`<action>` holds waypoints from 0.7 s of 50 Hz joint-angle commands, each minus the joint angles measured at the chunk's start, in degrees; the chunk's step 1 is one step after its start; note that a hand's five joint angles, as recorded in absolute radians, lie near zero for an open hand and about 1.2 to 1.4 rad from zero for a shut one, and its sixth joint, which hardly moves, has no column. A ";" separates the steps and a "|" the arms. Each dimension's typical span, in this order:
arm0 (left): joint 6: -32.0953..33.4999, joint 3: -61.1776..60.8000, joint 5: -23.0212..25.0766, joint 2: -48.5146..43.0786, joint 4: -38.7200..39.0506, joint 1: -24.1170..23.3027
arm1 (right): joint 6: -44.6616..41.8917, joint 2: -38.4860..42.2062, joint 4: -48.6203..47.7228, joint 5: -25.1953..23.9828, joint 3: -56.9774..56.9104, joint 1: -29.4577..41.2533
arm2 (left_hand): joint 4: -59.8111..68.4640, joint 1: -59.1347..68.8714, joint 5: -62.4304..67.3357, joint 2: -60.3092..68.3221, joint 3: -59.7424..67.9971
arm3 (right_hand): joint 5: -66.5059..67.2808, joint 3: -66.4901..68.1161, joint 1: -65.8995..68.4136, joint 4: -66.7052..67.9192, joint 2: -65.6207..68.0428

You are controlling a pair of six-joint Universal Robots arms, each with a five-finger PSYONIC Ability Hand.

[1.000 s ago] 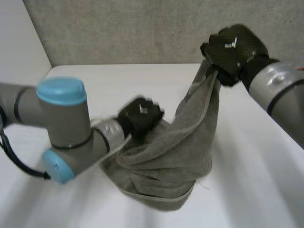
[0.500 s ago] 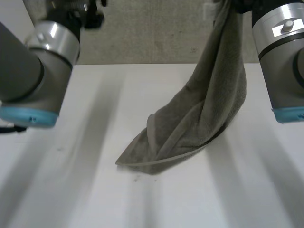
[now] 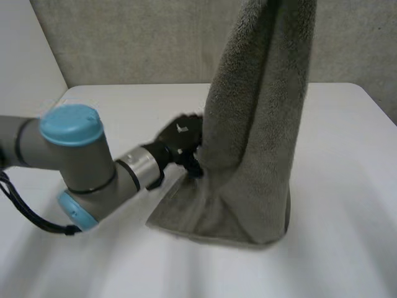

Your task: Fold the towel.

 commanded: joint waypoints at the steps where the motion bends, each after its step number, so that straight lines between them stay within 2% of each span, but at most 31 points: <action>1: 0.00 1.59 -2.44 -1.47 -1.13 -1.50 | -0.20 2.18 0.17 0.14 1.30 -0.81 | 60.08 60.18 60.61 60.09 60.10 | 14.06 11.96 24.53 11.52 12.14; 3: -0.17 5.54 -12.87 0.10 -0.95 -0.98 | -1.24 5.33 -0.27 0.58 0.60 -0.91 | 60.10 60.21 60.64 60.12 60.13 | 14.06 11.96 24.53 11.52 12.14; 4: -0.17 5.56 -12.93 0.11 -0.95 -0.97 | -1.25 5.35 -0.27 0.58 0.59 -0.91 | 60.10 60.21 60.64 60.12 60.13 | 14.06 11.96 24.53 11.52 12.14; 5: 0.00 7.82 -18.76 1.42 -0.95 -0.19 | -2.12 7.09 -0.44 1.45 0.07 -0.91 | 60.10 60.21 60.64 60.12 60.13 | 14.06 11.96 24.53 11.52 12.14; 6: 0.00 7.84 -18.82 1.43 -0.95 -0.18 | -2.13 7.11 -0.45 1.46 0.07 -0.91 | 60.10 60.21 60.64 60.12 60.13 | 14.06 11.96 24.53 11.52 12.14; 7: 0.26 10.19 -24.30 2.91 -0.78 1.13 | -3.00 8.85 -0.97 2.50 -0.63 -0.91 | 60.10 60.21 60.64 60.12 60.13 | 14.06 11.96 24.53 11.52 12.14; 8: 0.27 10.21 -24.36 2.92 -0.78 1.14 | -3.18 10.95 -2.63 4.69 -2.46 -0.91 | 60.10 60.21 60.64 60.12 60.13 | 14.06 11.96 24.53 11.52 12.14; 10: -0.43 15.81 -32.93 7.12 -0.34 4.99 | -3.10 12.80 -5.08 6.62 -4.05 -0.91 | 60.10 60.21 60.64 60.12 60.13 | 14.06 11.96 24.53 11.52 12.14; 15: -2.80 18.48 -33.85 12.14 0.71 6.32 | -3.45 16.94 -14.22 10.24 -6.78 -0.29 | 60.10 60.21 60.64 60.12 60.13 | 14.06 11.96 24.53 11.52 12.14; 19: -5.36 15.93 -34.20 15.32 0.81 6.59 | -3.27 18.36 -17.50 9.72 -6.88 -0.29 | 60.10 60.21 60.64 60.12 60.13 | 14.06 11.96 24.53 11.52 12.14; 22: -7.03 8.90 -33.85 18.13 0.81 6.41 | -3.19 20.20 -17.06 8.05 -5.91 -0.20 | 60.10 60.21 60.64 60.12 60.13 | 14.06 11.96 24.53 11.52 12.14; 24: -7.29 4.06 -33.76 19.54 0.72 6.24 | -3.27 21.17 -13.91 5.25 -3.11 -0.20 | 60.10 60.21 60.64 60.12 60.13 | 14.06 11.96 24.53 11.52 12.14; 26: -7.12 -6.95 -33.59 21.90 1.07 5.88 | -3.27 21.78 -11.54 3.50 -1.18 -0.29 | 60.10 60.21 60.64 60.12 60.13 | 14.06 11.96 24.53 11.52 12.14; 27: -7.12 -7.01 -33.59 21.91 1.07 5.88 | -3.27 21.78 -11.52 3.48 -1.16 -0.29 | 60.10 60.21 60.64 60.12 60.13 | 14.06 11.96 24.53 11.52 12.14; 29: -7.12 -16.28 -33.50 22.70 1.42 5.88 | -3.97 24.58 -5.49 0.59 2.60 -0.20 | 60.10 60.21 60.64 60.12 60.13 | 14.06 11.96 24.53 11.52 12.14; 33: -7.21 -23.10 -33.67 22.52 0.63 5.88 | -5.12 27.67 1.05 0.40 5.52 -0.20 | 59.62 59.72 60.16 59.64 59.65 | 14.06 11.96 24.53 11.52 12.14; 34: -7.12 -25.71 -33.67 22.44 0.02 5.62 | -5.90 29.15 3.83 0.58 6.47 -0.20 | 52.46 52.56 53.00 52.48 52.48 | 14.06 11.96 24.53 11.52 12.14; 35: -7.12 -25.73 -33.67 22.44 0.01 5.62 | -6.95 30.30 6.04 0.93 7.27 -0.29 | 52.39 52.49 52.93 52.40 52.41 | 14.06 11.96 24.53 11.52 12.14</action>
